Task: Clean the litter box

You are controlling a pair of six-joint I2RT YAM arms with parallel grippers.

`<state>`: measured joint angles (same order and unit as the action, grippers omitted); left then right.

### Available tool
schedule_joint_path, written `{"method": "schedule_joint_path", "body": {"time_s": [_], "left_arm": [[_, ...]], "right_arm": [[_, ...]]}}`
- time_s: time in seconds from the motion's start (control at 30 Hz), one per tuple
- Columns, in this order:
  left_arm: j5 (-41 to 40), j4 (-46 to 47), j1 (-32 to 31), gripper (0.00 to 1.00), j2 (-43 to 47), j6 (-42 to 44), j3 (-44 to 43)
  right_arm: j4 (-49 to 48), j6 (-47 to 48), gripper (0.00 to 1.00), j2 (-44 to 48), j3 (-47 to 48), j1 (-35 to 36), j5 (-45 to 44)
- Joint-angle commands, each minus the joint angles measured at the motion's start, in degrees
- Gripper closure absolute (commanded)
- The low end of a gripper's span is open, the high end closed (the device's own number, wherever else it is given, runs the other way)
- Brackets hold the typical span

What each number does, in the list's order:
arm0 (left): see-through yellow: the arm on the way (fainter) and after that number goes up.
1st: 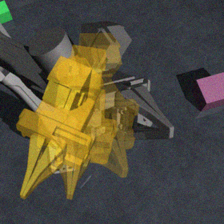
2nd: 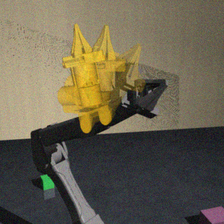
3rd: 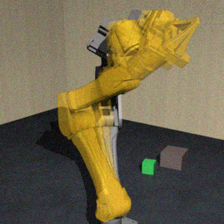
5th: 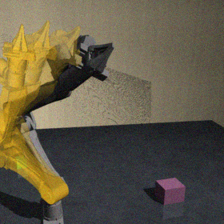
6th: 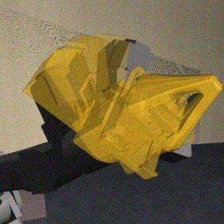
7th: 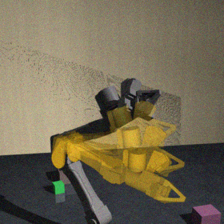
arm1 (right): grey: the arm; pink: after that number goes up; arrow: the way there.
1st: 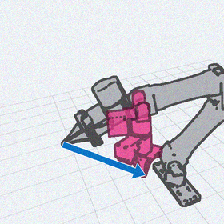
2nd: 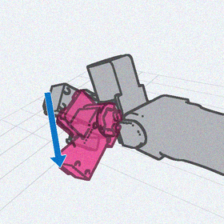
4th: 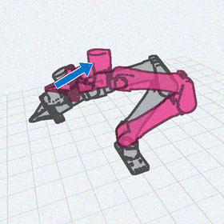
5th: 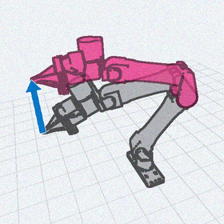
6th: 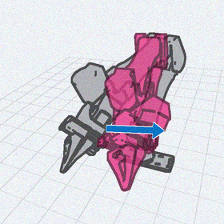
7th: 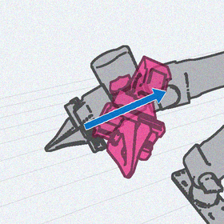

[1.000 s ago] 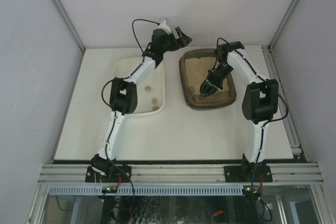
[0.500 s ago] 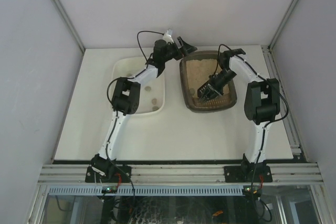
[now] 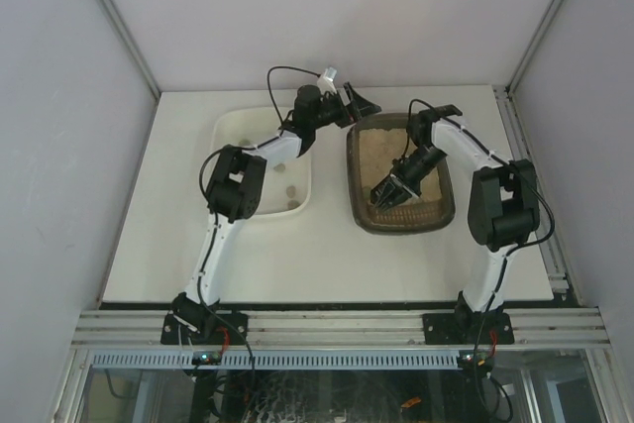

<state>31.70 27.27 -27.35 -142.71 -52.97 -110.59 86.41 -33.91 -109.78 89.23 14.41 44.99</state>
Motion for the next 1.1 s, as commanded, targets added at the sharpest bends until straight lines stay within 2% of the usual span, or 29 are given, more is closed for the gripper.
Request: {"method": "schedule_joint_path", "body": {"time_s": [0.0,0.2,0.47,0.6,0.8,0.93,1.07], "left_arm": [[6.4,0.64,-4.29,0.06,4.56,-1.33,1.65],[6.89,1.03,-4.81,0.06,5.54,-0.91,1.55],[9.96,1.22,-5.29,0.06,7.51,0.47,3.68],[10.55,1.25,-5.6,0.06,7.84,0.5,3.76],[10.65,1.25,-5.78,0.06,8.23,0.59,4.13],[10.73,1.23,-5.78,0.06,8.55,1.21,4.95],[10.83,1.26,-5.78,0.06,9.0,1.84,5.52]], "right_arm": [[4.9,-3.63,1.0,5.56,-4.98,0.66,-1.92],[4.92,-3.79,1.0,8.82,-8.9,0.26,-5.02],[4.91,-1.73,1.0,6.48,-11.35,5.22,-0.21],[4.9,0.01,1.0,2.38,-8.79,6.5,-0.1],[4.24,0.49,1.0,-0.85,-0.98,3.61,-4.57],[-4.82,-2.68,1.0,3.73,-4.33,2.48,-2.34],[-24.39,-11.61,1.0,13.85,-17.23,3.49,1.76]]}}
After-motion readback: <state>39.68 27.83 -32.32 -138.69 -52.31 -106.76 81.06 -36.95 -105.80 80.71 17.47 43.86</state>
